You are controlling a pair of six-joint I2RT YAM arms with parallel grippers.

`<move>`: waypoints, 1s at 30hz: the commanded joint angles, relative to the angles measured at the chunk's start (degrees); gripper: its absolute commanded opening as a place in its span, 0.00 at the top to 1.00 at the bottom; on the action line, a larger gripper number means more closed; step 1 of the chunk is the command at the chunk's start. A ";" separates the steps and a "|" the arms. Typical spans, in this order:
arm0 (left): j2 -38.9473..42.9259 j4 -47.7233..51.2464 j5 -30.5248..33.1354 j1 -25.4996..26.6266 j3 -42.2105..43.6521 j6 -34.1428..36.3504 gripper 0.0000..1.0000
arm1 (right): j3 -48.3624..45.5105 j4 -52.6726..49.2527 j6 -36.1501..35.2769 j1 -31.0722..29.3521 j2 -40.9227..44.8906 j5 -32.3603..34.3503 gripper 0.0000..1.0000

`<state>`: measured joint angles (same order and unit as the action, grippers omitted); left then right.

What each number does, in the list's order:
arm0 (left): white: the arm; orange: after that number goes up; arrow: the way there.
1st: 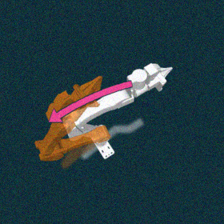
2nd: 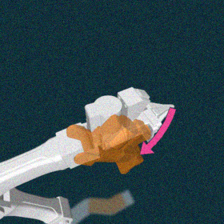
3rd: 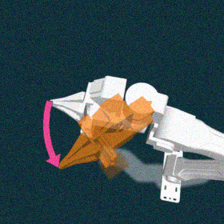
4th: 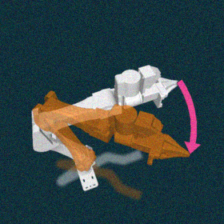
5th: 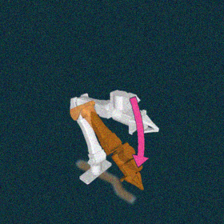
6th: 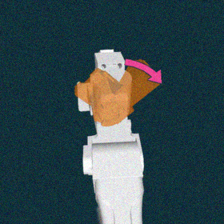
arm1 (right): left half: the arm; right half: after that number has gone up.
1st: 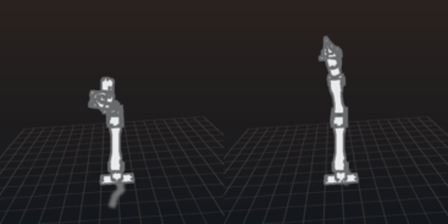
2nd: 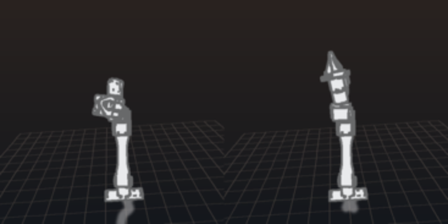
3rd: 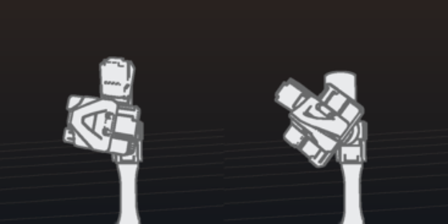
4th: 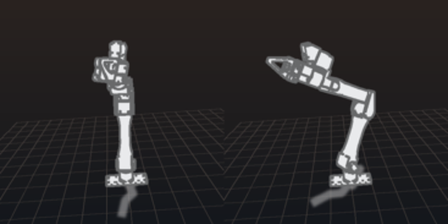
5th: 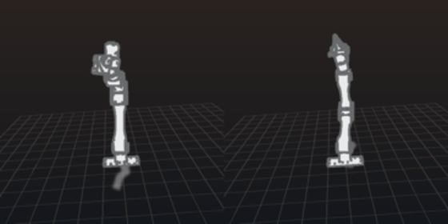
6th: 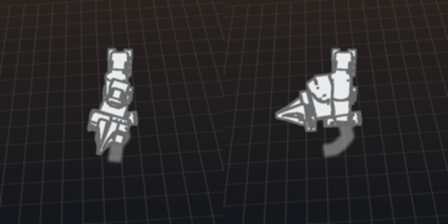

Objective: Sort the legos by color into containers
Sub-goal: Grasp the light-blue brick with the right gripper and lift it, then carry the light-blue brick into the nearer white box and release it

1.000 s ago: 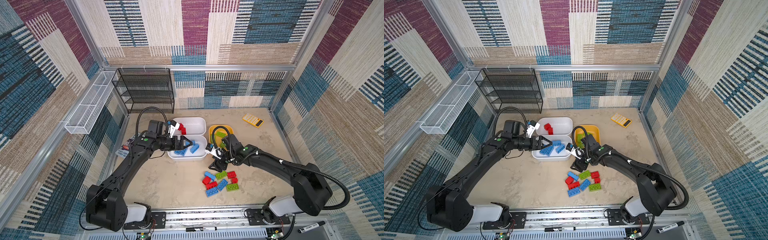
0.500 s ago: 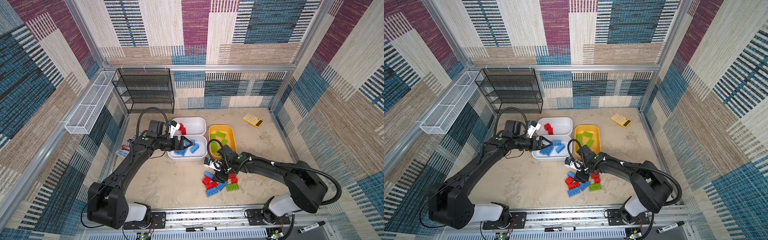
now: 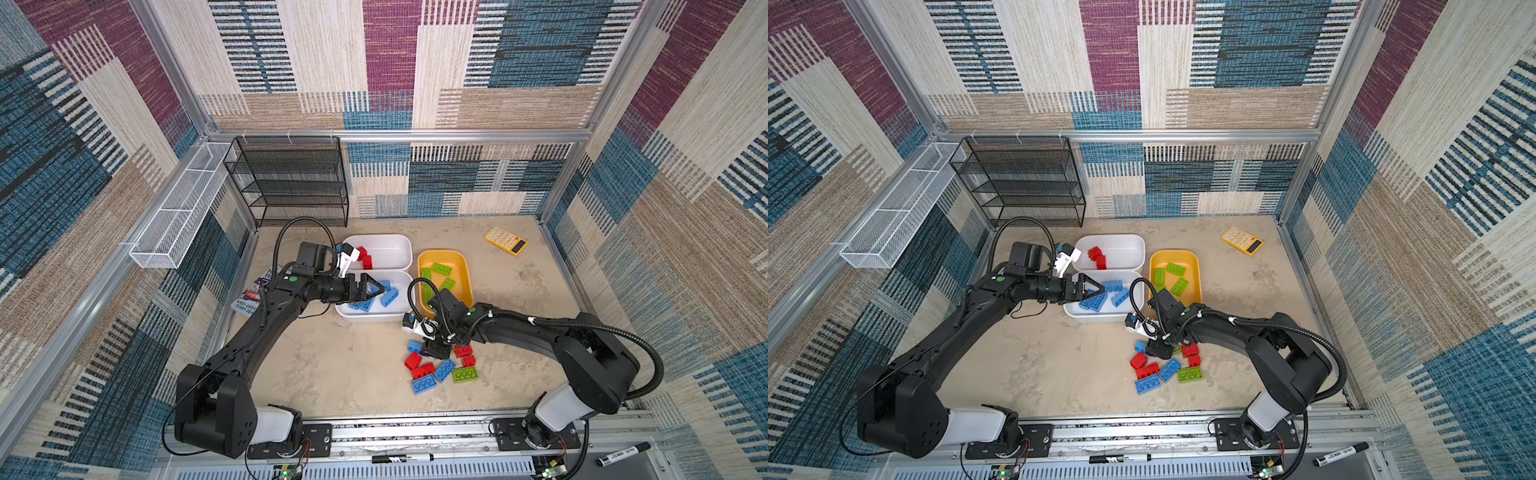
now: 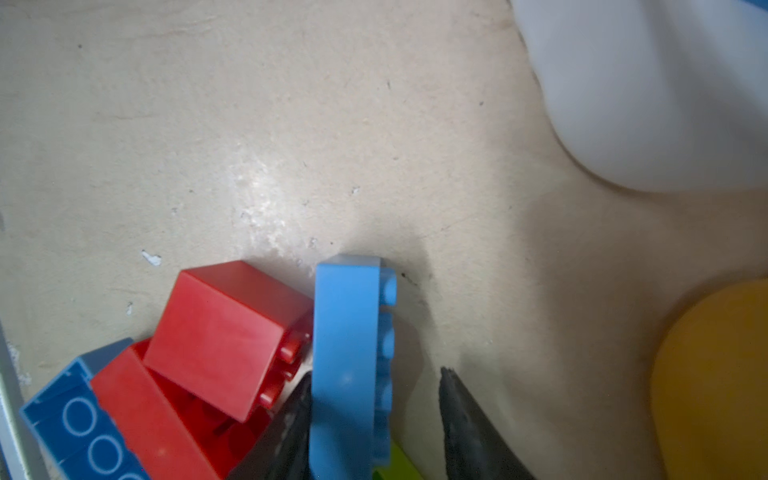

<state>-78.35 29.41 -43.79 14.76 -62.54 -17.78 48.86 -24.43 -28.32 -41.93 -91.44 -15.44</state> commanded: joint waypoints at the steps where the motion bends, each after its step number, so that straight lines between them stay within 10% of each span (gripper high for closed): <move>1: 0.03 0.28 -0.42 -0.10 -0.07 1.26 0.01 | 1.11 2.52 0.54 -0.24 -0.96 -0.43 0.51; 30: 3.41 1.68 -0.57 -3.21 -0.71 1.78 0.01 | 17.86 2.26 2.91 4.02 -0.81 -0.35 0.72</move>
<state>-75.22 31.16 -43.83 11.88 -62.46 -17.58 63.77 -23.75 -25.52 -38.76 -90.08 -15.64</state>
